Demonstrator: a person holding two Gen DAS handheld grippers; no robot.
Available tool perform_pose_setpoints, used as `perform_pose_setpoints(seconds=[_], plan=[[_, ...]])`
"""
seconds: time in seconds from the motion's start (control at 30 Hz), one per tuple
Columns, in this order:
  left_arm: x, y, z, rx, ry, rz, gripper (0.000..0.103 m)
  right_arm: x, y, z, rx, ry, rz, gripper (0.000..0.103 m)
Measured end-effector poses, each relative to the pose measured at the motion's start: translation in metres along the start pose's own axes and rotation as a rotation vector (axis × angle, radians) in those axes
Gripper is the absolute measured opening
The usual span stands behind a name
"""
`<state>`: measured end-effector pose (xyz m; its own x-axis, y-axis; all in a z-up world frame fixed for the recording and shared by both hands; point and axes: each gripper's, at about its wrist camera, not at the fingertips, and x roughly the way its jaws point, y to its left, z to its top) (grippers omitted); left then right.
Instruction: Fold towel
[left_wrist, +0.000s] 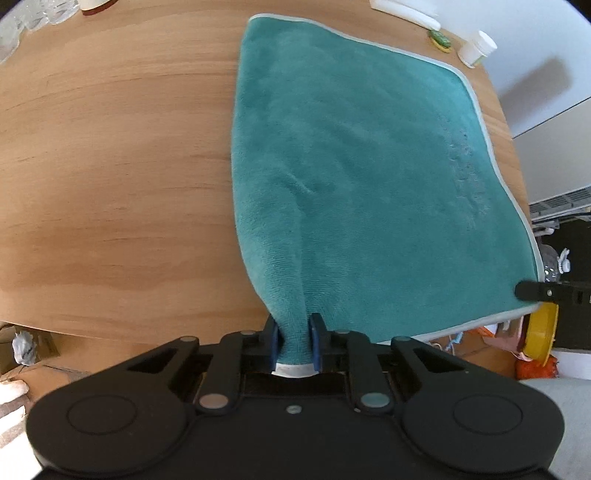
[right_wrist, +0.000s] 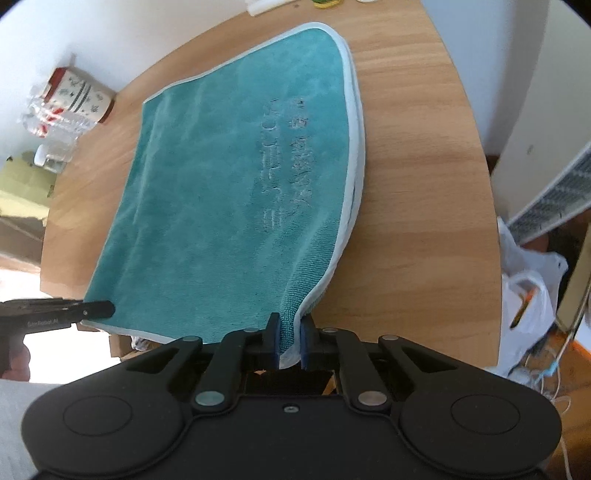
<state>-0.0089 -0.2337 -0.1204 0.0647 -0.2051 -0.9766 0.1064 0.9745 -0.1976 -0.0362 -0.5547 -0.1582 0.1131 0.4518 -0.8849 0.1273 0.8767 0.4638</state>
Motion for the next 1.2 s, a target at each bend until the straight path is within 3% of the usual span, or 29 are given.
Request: perform_pose_setpoints(seconds=[0.2,0.57,0.73,1.2], plan=[[-0.019,0.001,0.028,0.038,-0.049,0.003,0.016,-0.022,0.015,0.024,-0.008,-0.052,0.046,0.011],[-0.012,0.022,0.074,-0.013,-0.082,-0.007,0.016,-0.032,0.019,0.081,0.064,-0.157,0.074,0.011],[-0.006,0.025,0.077,-0.005,-0.058,-0.003,0.016,-0.029,0.019,0.081,0.073,-0.155,0.073,0.011],[-0.017,0.018,0.081,0.046,-0.086,0.014,0.016,-0.032,0.011,0.069,0.109,-0.151,0.076,0.011]])
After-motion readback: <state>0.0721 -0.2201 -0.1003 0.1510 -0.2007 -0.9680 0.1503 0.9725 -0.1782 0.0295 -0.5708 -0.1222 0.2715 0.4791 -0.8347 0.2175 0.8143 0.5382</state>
